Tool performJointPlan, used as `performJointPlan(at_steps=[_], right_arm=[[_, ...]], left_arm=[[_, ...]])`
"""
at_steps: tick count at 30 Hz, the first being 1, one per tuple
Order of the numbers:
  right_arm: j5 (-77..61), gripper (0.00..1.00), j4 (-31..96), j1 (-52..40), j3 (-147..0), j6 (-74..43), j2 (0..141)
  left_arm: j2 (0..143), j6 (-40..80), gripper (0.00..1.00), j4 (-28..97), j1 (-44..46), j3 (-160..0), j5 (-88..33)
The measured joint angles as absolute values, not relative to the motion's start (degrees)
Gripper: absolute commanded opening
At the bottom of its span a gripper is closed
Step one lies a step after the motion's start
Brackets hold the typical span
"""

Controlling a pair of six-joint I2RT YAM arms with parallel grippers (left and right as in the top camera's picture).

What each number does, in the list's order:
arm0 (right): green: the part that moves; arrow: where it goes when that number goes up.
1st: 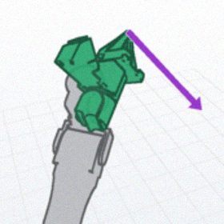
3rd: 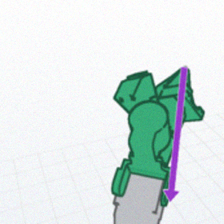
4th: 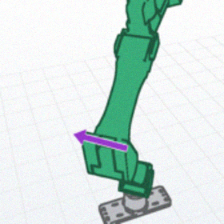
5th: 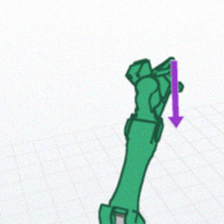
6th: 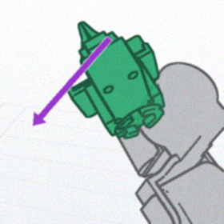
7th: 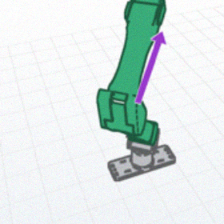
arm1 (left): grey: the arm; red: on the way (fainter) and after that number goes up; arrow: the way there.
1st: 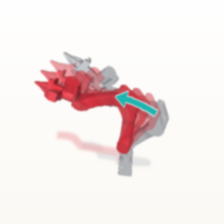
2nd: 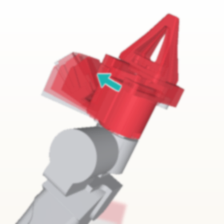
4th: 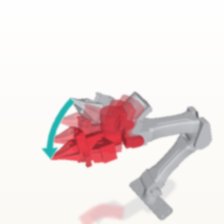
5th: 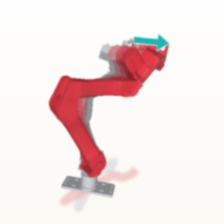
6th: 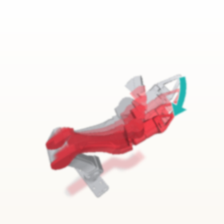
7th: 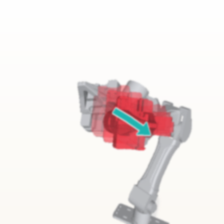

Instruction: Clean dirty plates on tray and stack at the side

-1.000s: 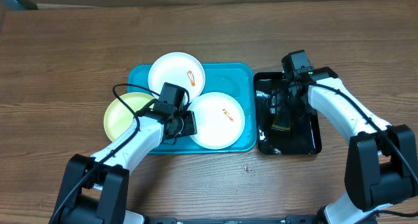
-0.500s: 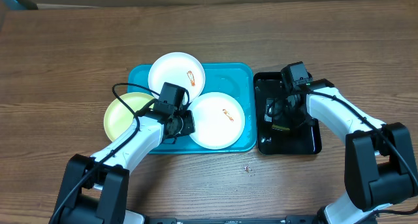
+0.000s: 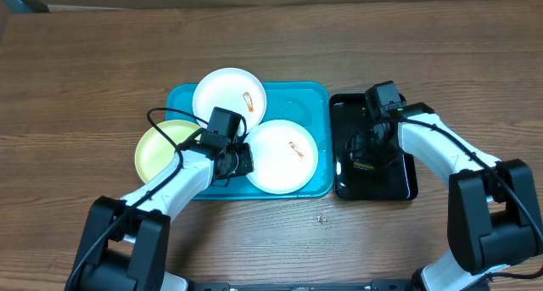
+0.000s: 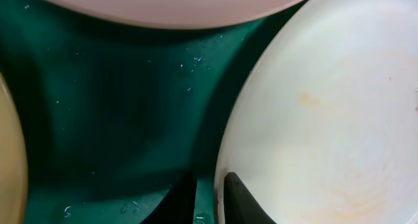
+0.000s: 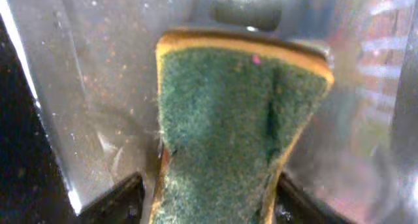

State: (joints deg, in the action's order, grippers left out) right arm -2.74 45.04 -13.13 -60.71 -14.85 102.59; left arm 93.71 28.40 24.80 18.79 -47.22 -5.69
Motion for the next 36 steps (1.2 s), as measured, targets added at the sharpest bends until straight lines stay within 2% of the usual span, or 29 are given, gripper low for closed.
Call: performJointPlan(at_steps=[2, 3, 4, 8, 9, 11, 13, 17, 26, 28, 30, 32, 33, 34, 35, 36], right_arm=[[-2.76, 0.14, 46.72, -13.13, -60.82, -14.46, 102.59], [-2.79, 0.06, 47.68, -13.13, -60.90, -14.63, 102.59], [-2.76, 0.04, 48.64, -13.13, -61.08, -14.63, 102.59], [-2.79, 0.04, 51.42, -13.13, -61.93, -14.96, 102.59], [-2.76, 0.04, 52.03, -13.13, -62.00, -14.94, 102.59], [-2.61, 0.11, 53.25, -13.17, -62.04, -14.94, 102.61], [-2.37, 0.23, 53.63, -13.17, -62.04, -15.22, 102.59], [-1.43, 0.43, 52.99, -13.17, -62.06, -15.11, 102.59], [0.67, 0.47, 47.70, -13.21, -62.15, -14.83, 102.59], [0.89, 0.47, 46.89, -13.21, -62.15, -14.85, 102.61], [0.89, 0.42, 46.76, -13.21, -62.15, -14.92, 102.59], [0.89, 0.26, 46.61, -13.21, -62.15, -14.79, 102.59], [0.89, 0.13, 46.37, -13.21, -62.15, -14.83, 102.59], [0.89, 0.04, 46.22, -13.21, -62.15, -14.98, 102.59], [0.89, 0.04, 46.09, -13.21, -62.15, -14.90, 102.61], [0.91, 0.10, 46.04, -13.21, -62.15, -15.11, 102.61]], left_arm=[[93.82, 28.42, 0.16, 24.80, 18.79, -47.22, -5.76], [93.82, 28.49, 0.10, 24.80, 18.79, -47.22, -5.76], [93.82, 28.58, 0.07, 24.82, 18.79, -47.22, -5.74], [93.82, 28.29, 0.04, 24.84, 18.79, -47.22, -5.91], [93.82, 28.12, 0.08, 24.84, 18.79, -47.22, -5.93], [93.82, 27.31, 0.16, 24.97, 18.79, -47.22, -5.93], [93.82, 26.61, 0.24, 25.32, 18.79, -47.22, -5.93], [93.82, 26.57, 0.25, 25.21, 18.79, -47.22, -5.96], [93.82, 26.41, 0.33, 24.84, 18.79, -47.22, -5.96], [93.82, 26.41, 0.33, 24.80, 18.79, -47.22, -5.96], [93.82, 26.41, 0.33, 24.80, 18.79, -47.22, -5.96], [93.82, 26.41, 0.32, 24.80, 18.79, -47.22, -5.96], [93.84, 26.41, 0.32, 24.80, 18.79, -47.22, -5.93], [93.82, 26.41, 0.32, 24.80, 18.79, -47.22, -5.96], [93.82, 26.41, 0.32, 24.77, 18.79, -47.22, -5.96], [93.84, 26.41, 0.32, 24.80, 18.79, -47.22, -5.96]])
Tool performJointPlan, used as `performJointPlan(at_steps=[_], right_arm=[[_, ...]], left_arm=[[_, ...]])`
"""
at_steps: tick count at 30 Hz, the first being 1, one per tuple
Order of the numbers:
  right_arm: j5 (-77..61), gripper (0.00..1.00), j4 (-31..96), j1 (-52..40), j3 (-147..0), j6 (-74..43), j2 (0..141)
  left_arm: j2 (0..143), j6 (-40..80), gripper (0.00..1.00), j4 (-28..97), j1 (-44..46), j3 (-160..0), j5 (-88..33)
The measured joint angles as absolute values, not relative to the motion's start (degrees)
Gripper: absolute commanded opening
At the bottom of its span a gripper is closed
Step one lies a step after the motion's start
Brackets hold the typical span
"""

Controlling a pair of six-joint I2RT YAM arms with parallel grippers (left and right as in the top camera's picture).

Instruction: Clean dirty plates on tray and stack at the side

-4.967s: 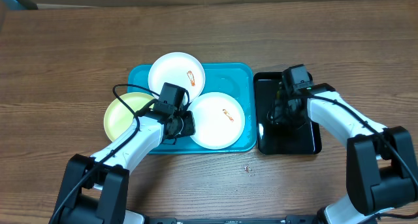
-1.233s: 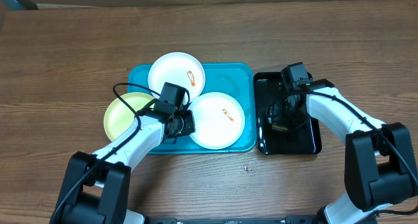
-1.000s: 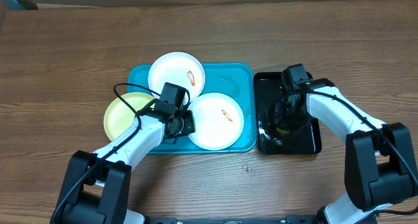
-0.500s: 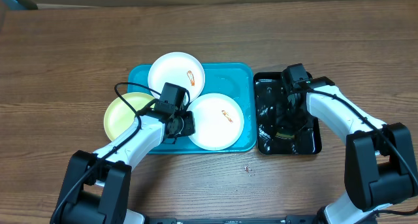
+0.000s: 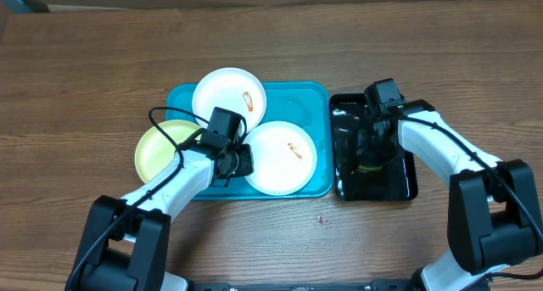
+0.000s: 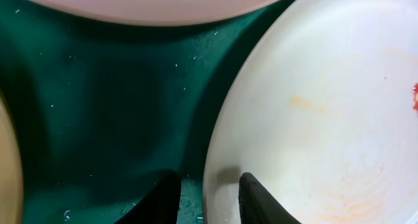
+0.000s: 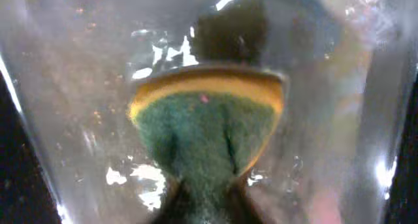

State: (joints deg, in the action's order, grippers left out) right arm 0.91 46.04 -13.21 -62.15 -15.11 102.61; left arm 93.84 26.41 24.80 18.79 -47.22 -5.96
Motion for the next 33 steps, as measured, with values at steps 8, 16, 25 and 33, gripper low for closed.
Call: performJointPlan(at_steps=[8, 16, 25, 33], right_arm=[[2.00, 0.79, 43.11, -13.10, -62.04, -15.00, 102.59], [3.46, 0.65, 39.55, -12.03, -61.21, -15.00, 102.59], [3.49, 0.54, 35.86, -12.03, -58.22, -15.27, 102.59], [3.84, 0.20, 41.65, -12.03, -58.61, -14.92, 102.54]], left_arm=[[93.82, 26.41, 0.33, 24.80, 18.79, -47.22, -5.96], [93.82, 26.41, 0.33, 24.82, 18.79, -47.22, -5.96], [93.82, 26.41, 0.33, 24.82, 18.79, -47.22, -5.96], [93.82, 26.41, 0.21, 24.82, 18.79, -47.22, -5.96]])
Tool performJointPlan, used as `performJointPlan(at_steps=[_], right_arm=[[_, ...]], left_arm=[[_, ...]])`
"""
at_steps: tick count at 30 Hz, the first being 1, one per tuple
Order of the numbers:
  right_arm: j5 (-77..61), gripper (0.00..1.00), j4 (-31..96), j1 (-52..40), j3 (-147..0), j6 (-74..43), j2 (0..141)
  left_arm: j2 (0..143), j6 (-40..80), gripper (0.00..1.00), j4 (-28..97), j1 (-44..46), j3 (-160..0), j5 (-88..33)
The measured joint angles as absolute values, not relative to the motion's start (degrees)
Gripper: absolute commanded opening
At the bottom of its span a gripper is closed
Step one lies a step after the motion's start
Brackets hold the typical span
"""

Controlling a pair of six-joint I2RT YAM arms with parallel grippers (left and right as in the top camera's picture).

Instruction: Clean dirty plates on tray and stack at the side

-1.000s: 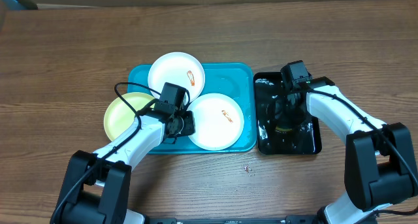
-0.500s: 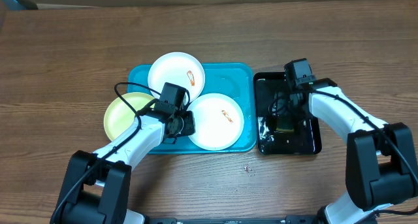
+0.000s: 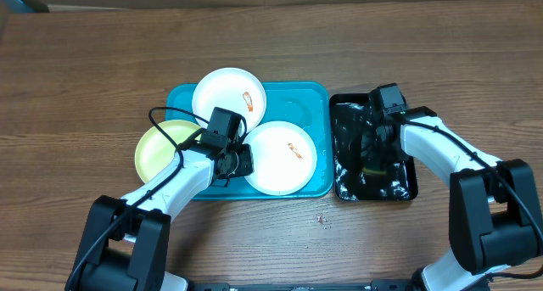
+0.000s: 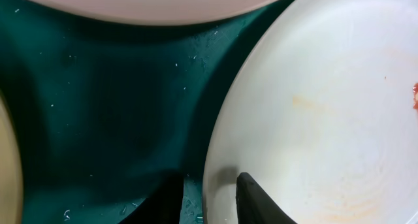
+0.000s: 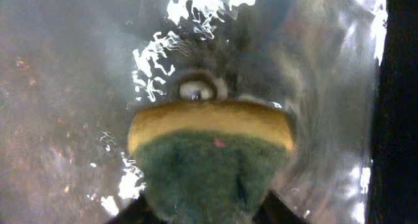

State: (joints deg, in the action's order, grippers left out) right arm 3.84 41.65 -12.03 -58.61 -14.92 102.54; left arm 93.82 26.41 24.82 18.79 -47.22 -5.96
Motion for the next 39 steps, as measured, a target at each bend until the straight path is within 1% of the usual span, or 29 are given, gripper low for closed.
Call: performJointPlan(at_steps=[1, 2, 5, 8, 9, 10, 11, 16, 21, 33, 39], right_arm=[[3.84, 0.08, 42.06, -12.03, -58.61, -14.90, 102.50], [3.68, 0.04, 42.19, -12.03, -58.61, -14.76, 102.50], [3.03, 0.04, 42.54, -12.01, -58.74, -14.98, 102.48], [2.48, 0.04, 45.19, -12.03, -59.44, -14.90, 102.48], [2.15, 0.04, 47.07, -12.03, -59.99, -14.76, 102.48], [1.93, 0.04, 48.75, -12.03, -60.69, -14.76, 102.48], [1.83, 0.04, 50.37, -12.03, -61.39, -14.74, 102.41], [1.67, 0.04, 55.55, -12.03, -65.73, -14.79, 100.07], [1.69, 0.04, 56.07, -12.03, -66.54, -14.55, 96.57], [1.63, 0.04, 55.57, -12.03, -66.57, -10.35, 96.51], [-1.83, 0.04, 55.35, -12.03, -66.57, -6.02, 96.51]], left_arm=[[93.84, 26.37, 0.17, 24.80, 18.79, -47.22, -5.96], [93.82, 26.22, 0.15, 24.80, 18.79, -47.22, -5.96], [93.82, 25.98, 0.14, 24.82, 18.79, -47.22, -5.96], [93.82, 25.98, 0.17, 24.82, 18.79, -47.22, -5.96], [93.84, 25.98, 0.15, 24.82, 18.79, -47.22, -5.96], [93.82, 25.98, 0.06, 24.82, 18.79, -47.22, -5.96], [93.84, 26.11, 0.04, 24.82, 18.79, -47.22, -5.93], [93.82, 25.85, 0.04, 24.47, 18.79, -47.22, -5.96], [93.84, 25.85, 0.04, 24.43, 18.79, -47.22, -5.98], [93.84, 25.85, 0.04, 24.47, 18.79, -47.22, -5.98], [93.82, 25.85, 0.04, 24.47, 18.79, -47.22, -6.04]])
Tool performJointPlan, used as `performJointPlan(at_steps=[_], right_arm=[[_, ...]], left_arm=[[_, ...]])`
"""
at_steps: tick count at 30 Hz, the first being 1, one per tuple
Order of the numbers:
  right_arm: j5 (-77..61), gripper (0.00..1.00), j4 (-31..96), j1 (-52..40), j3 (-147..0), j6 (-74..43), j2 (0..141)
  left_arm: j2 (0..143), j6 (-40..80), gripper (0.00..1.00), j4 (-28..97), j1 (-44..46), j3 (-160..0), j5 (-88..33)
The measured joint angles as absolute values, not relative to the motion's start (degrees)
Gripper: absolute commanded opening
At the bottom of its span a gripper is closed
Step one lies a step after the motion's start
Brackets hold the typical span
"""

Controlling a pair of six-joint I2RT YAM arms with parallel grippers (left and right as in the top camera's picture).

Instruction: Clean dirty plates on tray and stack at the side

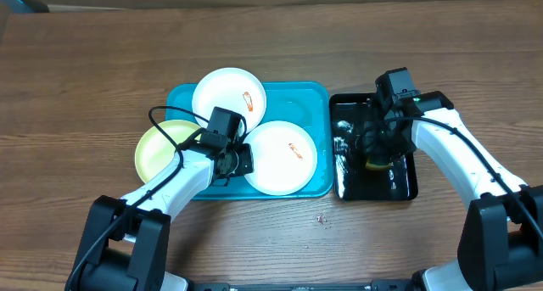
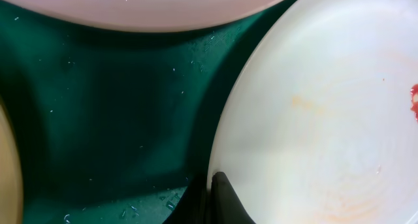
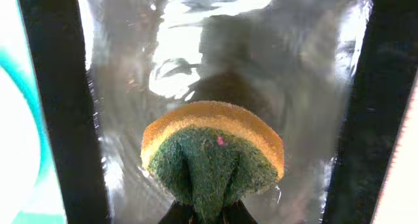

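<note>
Two white plates lie on the blue tray (image 1: 297,92): a far one (image 1: 227,97) and a near one (image 1: 284,155) (image 2: 313,119), each with a small red-orange smear. A yellow plate (image 1: 157,151) sits at the tray's left edge. My left gripper (image 1: 243,161) (image 2: 210,201) is shut on the near white plate's left rim. My right gripper (image 1: 373,151) (image 3: 209,214) is shut on a green-and-yellow sponge (image 3: 212,152) (image 1: 376,162), held just above the water in the black basin (image 1: 403,185).
The black basin of rippling water stands right beside the blue tray. Small crumbs (image 1: 321,217) lie on the wooden table in front of the tray. Bare wood surrounds the tray on the left and at the back.
My left jaws stood apart on either side of the near white plate's rim and are now pinched on it. My right gripper, still holding the sponge, has come up out of the water.
At first my left jaws stood narrowly at the near white plate's rim, then wider apart, and now they are shut on it. My right gripper held the sponge in the basin throughout, pressed into the churning water, and now holds it above the surface.
</note>
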State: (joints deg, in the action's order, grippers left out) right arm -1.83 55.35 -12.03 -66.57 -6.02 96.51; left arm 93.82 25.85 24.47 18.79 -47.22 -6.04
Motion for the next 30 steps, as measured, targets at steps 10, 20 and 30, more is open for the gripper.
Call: performJointPlan(at_steps=[10, 20, 30], right_arm=[[-3.92, 0.04, 58.17, -12.16, -68.12, -4.29, 96.51], [2.96, 0.04, 60.18, -17.26, -73.80, -9.08, 96.51], [8.08, 0.04, 49.95, -31.68, -73.82, -11.51, 96.71]], left_arm=[[93.84, 25.82, 0.04, 24.43, 18.79, -47.22, -6.22], [93.82, 25.82, 0.04, 24.38, 18.79, -47.22, -6.42], [93.84, 25.82, 0.04, 24.38, 18.79, -47.22, -6.42]])
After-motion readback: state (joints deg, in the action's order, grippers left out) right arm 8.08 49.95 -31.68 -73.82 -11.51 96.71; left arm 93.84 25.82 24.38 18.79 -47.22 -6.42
